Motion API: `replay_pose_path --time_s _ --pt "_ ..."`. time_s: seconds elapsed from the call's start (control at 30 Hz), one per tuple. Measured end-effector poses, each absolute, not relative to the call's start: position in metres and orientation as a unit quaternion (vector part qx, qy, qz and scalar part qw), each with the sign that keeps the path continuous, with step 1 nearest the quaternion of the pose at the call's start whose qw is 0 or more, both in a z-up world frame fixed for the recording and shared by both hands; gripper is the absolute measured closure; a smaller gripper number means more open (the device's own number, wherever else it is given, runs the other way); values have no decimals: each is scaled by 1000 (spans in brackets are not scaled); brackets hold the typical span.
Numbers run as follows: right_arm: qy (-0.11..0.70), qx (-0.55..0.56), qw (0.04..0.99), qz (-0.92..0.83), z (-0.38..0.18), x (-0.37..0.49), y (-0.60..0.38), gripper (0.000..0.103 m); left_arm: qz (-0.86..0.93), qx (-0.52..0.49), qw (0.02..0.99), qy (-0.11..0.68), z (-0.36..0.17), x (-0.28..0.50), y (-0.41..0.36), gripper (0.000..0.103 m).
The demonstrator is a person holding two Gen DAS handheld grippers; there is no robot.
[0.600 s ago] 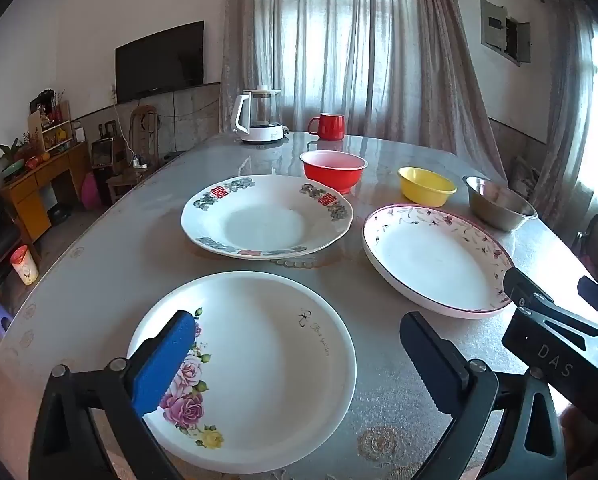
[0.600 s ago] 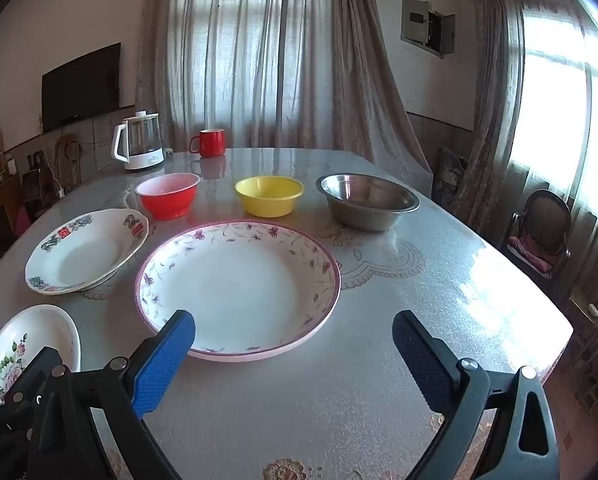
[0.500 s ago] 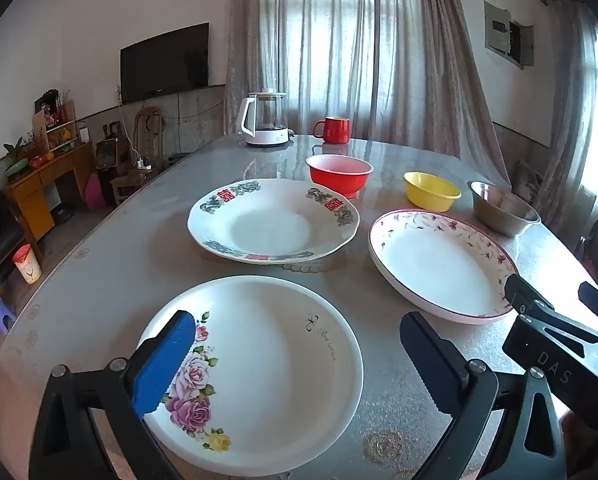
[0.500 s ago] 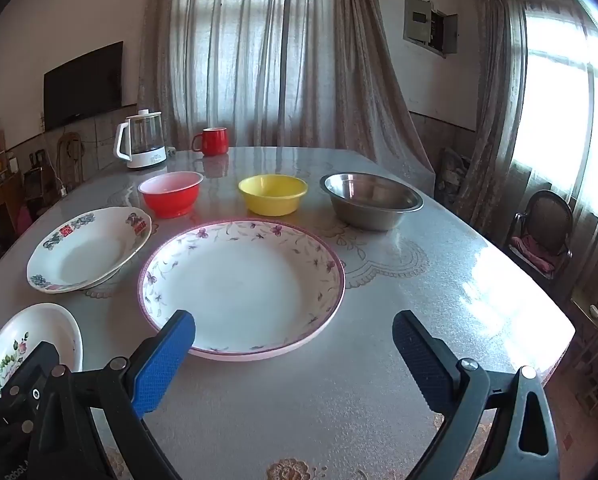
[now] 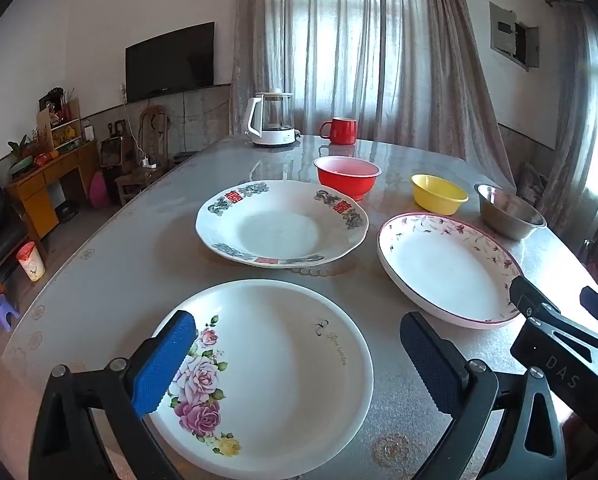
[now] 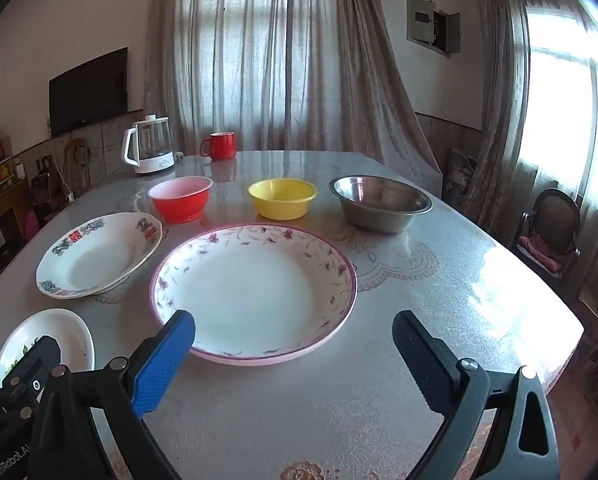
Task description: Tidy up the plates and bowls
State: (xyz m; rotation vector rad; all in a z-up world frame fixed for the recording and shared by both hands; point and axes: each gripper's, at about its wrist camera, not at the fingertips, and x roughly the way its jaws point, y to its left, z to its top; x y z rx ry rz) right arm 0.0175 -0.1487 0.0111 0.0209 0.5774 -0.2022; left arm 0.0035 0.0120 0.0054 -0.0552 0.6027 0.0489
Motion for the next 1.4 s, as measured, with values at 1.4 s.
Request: replay_pose_path --time_s 1.4 --pt "280 21 956 -81 8 16 -147 3 24 -33 952 305 3 8 15 0"
